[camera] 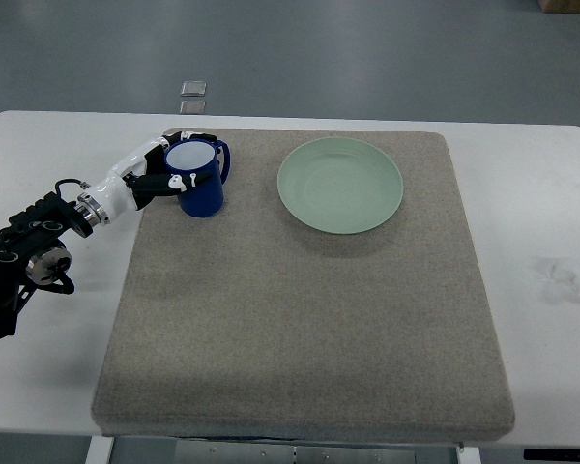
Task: Place cup left of plate with left hand
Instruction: 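Lower the blue mug onto the mat beside the plate, then open the left hand's fingers and release the mug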
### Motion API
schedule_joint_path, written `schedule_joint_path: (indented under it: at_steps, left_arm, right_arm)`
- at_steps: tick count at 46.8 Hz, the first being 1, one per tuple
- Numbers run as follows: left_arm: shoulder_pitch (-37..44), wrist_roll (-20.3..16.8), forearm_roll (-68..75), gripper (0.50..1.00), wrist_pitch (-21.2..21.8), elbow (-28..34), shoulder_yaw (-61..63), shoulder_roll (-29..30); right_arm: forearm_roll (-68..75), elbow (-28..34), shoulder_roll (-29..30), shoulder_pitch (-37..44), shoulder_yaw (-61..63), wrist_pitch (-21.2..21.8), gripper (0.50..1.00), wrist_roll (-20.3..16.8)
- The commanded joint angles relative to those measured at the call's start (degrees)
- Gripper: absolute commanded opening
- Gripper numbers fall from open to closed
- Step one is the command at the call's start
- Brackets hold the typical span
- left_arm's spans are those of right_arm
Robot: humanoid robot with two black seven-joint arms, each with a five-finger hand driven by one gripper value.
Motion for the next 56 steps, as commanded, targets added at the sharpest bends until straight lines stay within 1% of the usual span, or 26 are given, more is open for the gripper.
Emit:
schedule_joint_path:
  at_steps: [1, 4, 5, 8, 11, 15, 17, 18, 21, 27, 29, 33, 40, 56]
  left_arm:
    - [0.03, 0.01, -0.01, 0.653, 0.42, -0.07, -0.09, 0.00]
    - [-0.06, 0.01, -0.10, 0.666, 0.42, -0.15, -0.09, 0.00]
    - [-0.06, 0.01, -0.10, 0.683, 0.51, -0.15, -0.09, 0.00]
    - [-0.23, 0.01, -0.62, 0.758, 0.86, -0.15, -0.09, 0.00]
    - [-0.24, 0.01, -0.71, 0.795, 1.56, -0.33, -0.17, 0.00]
    - [-0.24, 0.01, -0.97, 0.885, 2.26, -0.33, -0.26, 0.00]
    - [-0.24, 0.01, -1.06, 0.906, 2.27, -0.42, -0.26, 0.09]
    - [-0.32, 0.01, -1.06, 0.925, 2.27, -0.42, -0.26, 0.09]
    - [-0.32, 0.01, -1.06, 0.953, 2.27, -0.42, -0.26, 0.09]
    - [-0.24, 0.01, -0.97, 0.969, 2.18, -0.50, -0.35, 0.09]
    - [-0.24, 0.01, -1.06, 0.992, 2.18, -0.51, -0.44, 0.09]
    - [-0.15, 0.01, -1.15, 0.994, 1.74, -1.29, -0.79, 0.18]
    - [0.20, 0.01, -2.64, 0.994, 1.47, -4.63, -1.05, 1.49]
    - [0.03, 0.01, -5.10, 0.996, -0.11, -4.72, -1.14, 5.89]
  right_arm:
    - [0.00, 0.00, 0.00, 0.00, 0.00, 0.00, 0.932, 0.01]
    - [0.00, 0.00, 0.00, 0.00, 0.00, 0.00, 0.932, 0.01]
    - [0.00, 0.00, 0.00, 0.00, 0.00, 0.00, 0.932, 0.01]
    - [0.00, 0.00, 0.00, 0.00, 0.00, 0.00, 0.932, 0.01]
    - [0.00, 0.00, 0.00, 0.00, 0.00, 0.00, 0.932, 0.01]
    - [0.00, 0.00, 0.00, 0.00, 0.00, 0.00, 0.932, 0.01]
    - [0.00, 0.00, 0.00, 0.00, 0.00, 0.00, 0.932, 0.01]
    - [0.00, 0.00, 0.00, 0.00, 0.00, 0.00, 0.932, 0.01]
    - [0.00, 0.00, 0.00, 0.00, 0.00, 0.00, 0.932, 0.01]
    - [0.00, 0.00, 0.00, 0.00, 0.00, 0.00, 0.932, 0.01]
    - [0.00, 0.00, 0.00, 0.00, 0.00, 0.00, 0.932, 0.01]
    - [0.00, 0.00, 0.00, 0.00, 0.00, 0.00, 0.932, 0.01]
    - [0.00, 0.00, 0.00, 0.00, 0.00, 0.00, 0.932, 0.01]
    - [0.00, 0.00, 0.00, 0.00, 0.00, 0.00, 0.932, 0.01]
